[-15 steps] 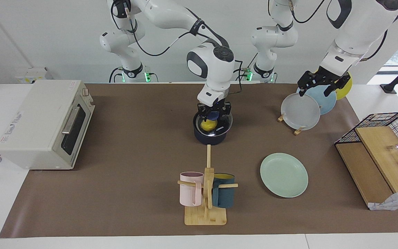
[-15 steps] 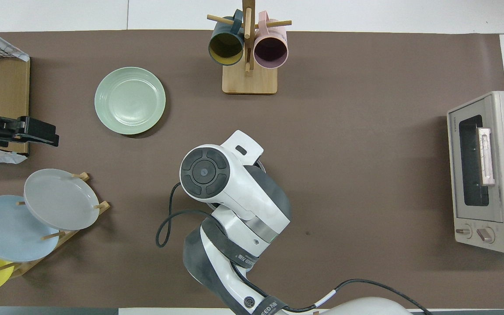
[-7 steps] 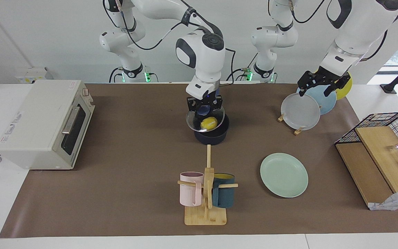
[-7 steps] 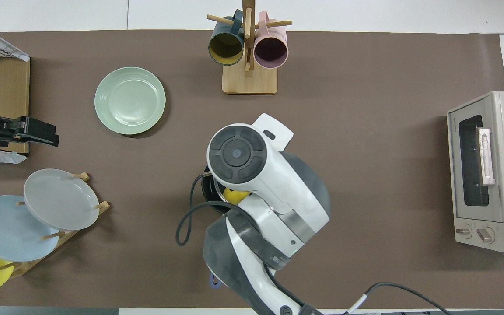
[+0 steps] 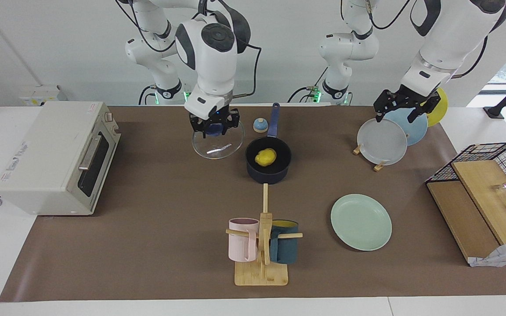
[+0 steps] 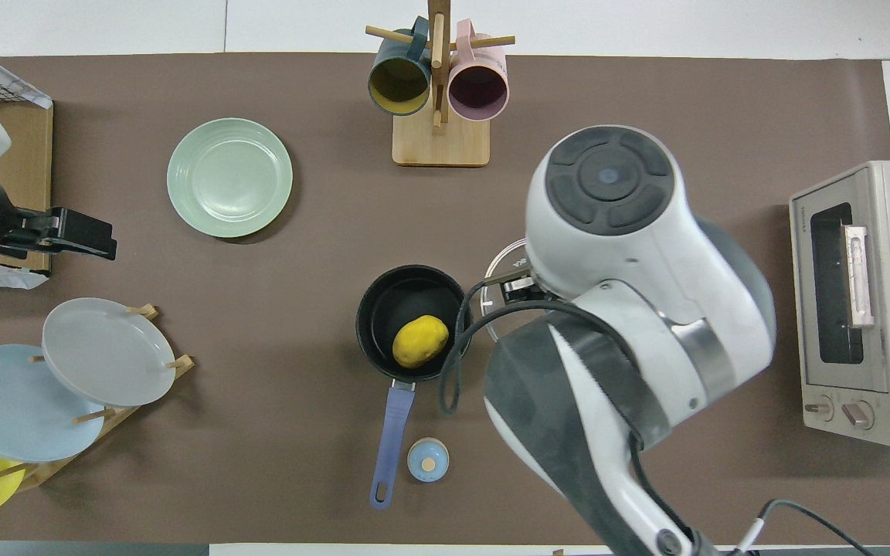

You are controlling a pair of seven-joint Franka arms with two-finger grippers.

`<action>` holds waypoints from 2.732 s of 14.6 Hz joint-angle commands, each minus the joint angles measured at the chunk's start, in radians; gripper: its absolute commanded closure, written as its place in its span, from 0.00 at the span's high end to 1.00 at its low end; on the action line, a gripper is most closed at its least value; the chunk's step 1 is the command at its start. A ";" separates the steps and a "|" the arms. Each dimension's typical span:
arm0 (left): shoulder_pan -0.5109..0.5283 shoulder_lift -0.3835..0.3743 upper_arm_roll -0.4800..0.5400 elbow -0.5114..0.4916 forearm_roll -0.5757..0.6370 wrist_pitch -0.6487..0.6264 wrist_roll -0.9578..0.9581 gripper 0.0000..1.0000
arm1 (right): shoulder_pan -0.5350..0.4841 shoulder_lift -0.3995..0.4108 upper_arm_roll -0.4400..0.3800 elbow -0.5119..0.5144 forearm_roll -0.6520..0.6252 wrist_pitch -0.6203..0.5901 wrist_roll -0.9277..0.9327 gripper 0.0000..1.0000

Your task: Transfer potato from pot to plate

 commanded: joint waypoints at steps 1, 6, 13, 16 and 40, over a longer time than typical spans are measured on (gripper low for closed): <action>-0.022 -0.025 0.003 -0.025 0.013 -0.001 -0.008 1.00 | -0.123 -0.109 0.009 -0.033 -0.008 -0.064 -0.169 0.00; -0.123 -0.046 0.001 -0.082 0.007 0.094 -0.019 1.00 | -0.262 -0.172 0.008 -0.060 -0.008 -0.136 -0.332 0.00; -0.375 -0.048 0.001 -0.209 -0.033 0.246 -0.388 1.00 | -0.366 -0.231 0.006 -0.376 -0.008 0.231 -0.468 0.00; -0.496 0.001 0.001 -0.321 -0.047 0.411 -0.583 1.00 | -0.380 -0.124 0.006 -0.380 -0.029 0.391 -0.493 0.00; -0.622 0.228 0.001 -0.479 -0.069 0.777 -0.827 1.00 | -0.426 -0.033 0.009 -0.107 0.002 0.153 -0.533 1.00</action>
